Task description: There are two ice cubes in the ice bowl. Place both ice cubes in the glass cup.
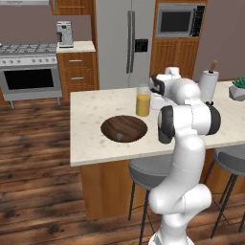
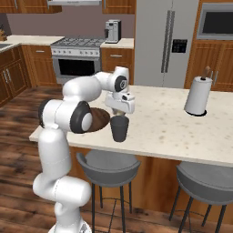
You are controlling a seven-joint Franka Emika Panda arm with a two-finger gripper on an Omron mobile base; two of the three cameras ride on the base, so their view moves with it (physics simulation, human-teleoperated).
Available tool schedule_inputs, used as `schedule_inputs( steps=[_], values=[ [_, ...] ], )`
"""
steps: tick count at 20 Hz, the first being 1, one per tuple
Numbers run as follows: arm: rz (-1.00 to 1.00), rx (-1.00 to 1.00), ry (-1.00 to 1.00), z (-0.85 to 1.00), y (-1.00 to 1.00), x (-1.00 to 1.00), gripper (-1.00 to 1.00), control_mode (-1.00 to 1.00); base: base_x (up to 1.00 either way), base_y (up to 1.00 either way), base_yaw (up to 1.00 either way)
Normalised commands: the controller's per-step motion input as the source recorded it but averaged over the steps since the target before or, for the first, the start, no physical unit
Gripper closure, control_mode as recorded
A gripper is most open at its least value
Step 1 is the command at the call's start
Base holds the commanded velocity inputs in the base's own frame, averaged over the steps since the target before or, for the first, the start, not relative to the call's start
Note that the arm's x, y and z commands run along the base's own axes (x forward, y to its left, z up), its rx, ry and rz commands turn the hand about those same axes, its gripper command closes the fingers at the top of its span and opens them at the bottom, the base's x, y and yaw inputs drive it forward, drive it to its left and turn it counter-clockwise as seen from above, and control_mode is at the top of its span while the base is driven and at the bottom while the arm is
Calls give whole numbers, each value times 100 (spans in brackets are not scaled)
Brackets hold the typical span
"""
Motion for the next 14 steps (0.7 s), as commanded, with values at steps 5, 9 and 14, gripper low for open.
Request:
schedule_inputs(
  steps=[5, 9, 14],
  values=[
    [0, 3, -1, -8, -2, 4, 100, -100, 0, 0, 0],
    [0, 0, 0, -13, 0, 3, 100, -100, 0, 0, 0],
    [0, 0, 0, -22, 0, 0, 100, -100, 0, 0, 0]
  ],
)
